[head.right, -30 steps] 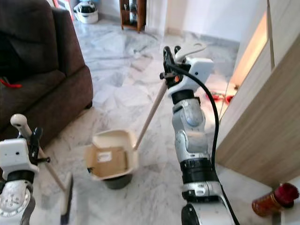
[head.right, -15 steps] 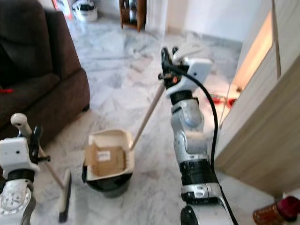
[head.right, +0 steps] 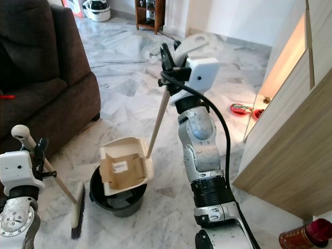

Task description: Sweep floor

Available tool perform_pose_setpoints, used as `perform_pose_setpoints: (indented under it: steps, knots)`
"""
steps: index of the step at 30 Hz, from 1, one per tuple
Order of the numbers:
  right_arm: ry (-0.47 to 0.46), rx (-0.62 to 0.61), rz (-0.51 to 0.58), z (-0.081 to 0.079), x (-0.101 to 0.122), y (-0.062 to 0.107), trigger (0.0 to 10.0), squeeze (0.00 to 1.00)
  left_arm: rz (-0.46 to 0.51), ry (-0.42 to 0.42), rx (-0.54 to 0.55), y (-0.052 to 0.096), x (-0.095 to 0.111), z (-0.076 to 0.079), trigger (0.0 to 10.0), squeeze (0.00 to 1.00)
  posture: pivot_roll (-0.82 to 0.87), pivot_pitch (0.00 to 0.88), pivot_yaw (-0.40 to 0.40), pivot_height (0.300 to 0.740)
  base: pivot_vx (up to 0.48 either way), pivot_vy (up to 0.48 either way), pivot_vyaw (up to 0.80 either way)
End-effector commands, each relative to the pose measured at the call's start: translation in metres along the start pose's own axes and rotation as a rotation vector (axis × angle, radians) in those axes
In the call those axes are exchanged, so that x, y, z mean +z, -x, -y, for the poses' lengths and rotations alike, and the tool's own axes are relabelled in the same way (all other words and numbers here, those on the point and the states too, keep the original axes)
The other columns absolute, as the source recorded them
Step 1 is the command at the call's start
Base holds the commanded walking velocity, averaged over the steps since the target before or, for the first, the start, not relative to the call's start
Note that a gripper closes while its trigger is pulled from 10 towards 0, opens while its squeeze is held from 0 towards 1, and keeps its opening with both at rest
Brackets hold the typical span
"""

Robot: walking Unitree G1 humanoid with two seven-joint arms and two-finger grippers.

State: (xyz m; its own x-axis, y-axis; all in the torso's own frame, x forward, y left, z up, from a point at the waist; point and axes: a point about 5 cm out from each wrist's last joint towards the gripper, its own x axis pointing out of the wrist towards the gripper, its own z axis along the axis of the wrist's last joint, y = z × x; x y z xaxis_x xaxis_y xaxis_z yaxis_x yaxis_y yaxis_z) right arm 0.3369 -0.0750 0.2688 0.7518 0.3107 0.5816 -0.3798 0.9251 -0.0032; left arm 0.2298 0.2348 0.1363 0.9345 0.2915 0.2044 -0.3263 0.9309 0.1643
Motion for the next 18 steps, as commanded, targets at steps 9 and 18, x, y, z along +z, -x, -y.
perform_pose_setpoints:
  steps: [9, 18]
  knots:
    - [0.123, 0.123, 0.229, -0.032, 0.038, 0.006, 10.0, 0.0, 0.049, -0.032, -0.017, -0.002, 0.008, 0.0, 10.0, 0.0, 0.04, 0.106, -0.005, 0.74, 0.0, 0.0, 0.0]
    - [0.194, 0.251, 0.25, -0.052, 0.036, 0.021, 10.0, 0.0, 0.051, -0.035, -0.028, -0.003, 0.008, 0.001, 10.0, 0.0, 0.04, 0.112, 0.0, 0.74, 0.0, 0.0, 0.0]
